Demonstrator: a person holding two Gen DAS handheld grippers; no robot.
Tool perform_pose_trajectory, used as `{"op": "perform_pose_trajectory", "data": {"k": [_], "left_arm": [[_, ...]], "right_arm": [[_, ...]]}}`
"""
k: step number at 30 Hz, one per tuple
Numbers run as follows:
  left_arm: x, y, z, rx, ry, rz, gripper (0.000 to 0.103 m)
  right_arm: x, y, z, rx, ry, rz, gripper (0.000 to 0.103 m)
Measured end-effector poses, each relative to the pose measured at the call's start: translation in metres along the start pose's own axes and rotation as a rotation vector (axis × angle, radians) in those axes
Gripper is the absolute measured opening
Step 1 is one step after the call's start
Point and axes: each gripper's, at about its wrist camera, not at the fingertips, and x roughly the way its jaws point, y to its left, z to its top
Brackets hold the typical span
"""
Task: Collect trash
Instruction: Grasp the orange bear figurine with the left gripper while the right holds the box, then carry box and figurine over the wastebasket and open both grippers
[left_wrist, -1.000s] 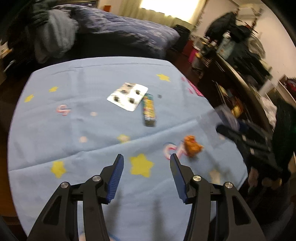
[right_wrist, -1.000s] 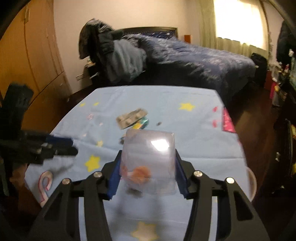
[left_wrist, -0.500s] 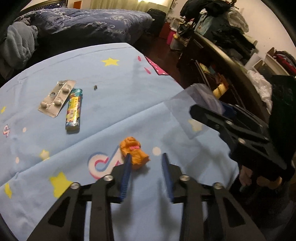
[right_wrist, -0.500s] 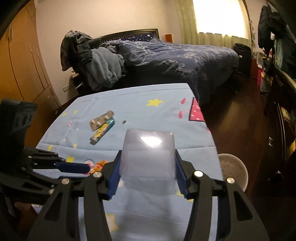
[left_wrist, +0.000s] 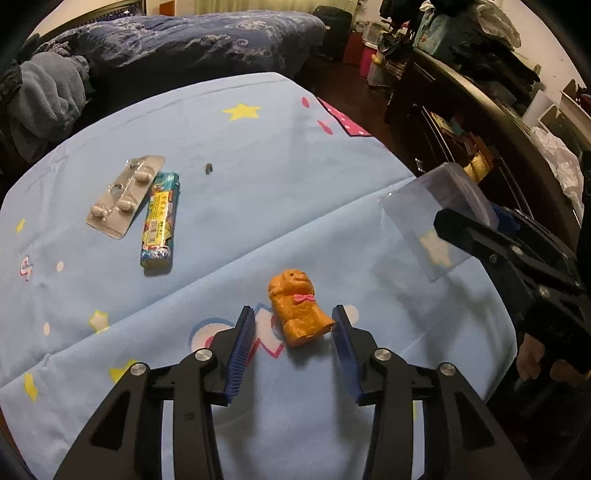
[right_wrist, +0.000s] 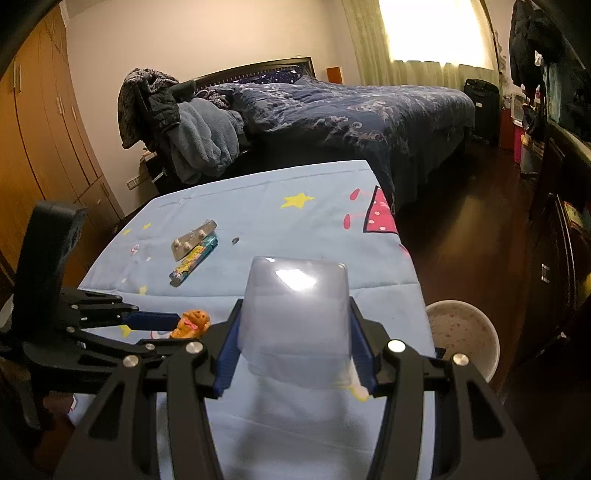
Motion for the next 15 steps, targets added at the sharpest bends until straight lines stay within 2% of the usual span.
{"op": "perform_pose_trajectory", "data": {"k": [2, 3, 9, 15], "left_arm": [[0.0, -0.001, 0.0, 0.003, 0.001, 0.001, 0.031], [0.0, -0.001, 0.001, 0.002, 0.004, 0.0, 0.03], [0.0, -0.004, 0.007, -0.011, 0.004, -0.007, 0.028], [-0.014, -0.023, 0.033, 0.0, -0.045, -0.039, 0.028]], "right_arm": [[0.001, -0.002, 0.0, 0.002, 0.001, 0.002, 0.052], [0.001, -0.001, 0.0, 0.002, -0.001, 0.005, 0.052], [0.002, -0.007, -0.001, 0.009, -0.004, 0.032, 0.052], [-0.015, -0.032, 0.008, 0.045, -0.072, 0.009, 0.052]]}}
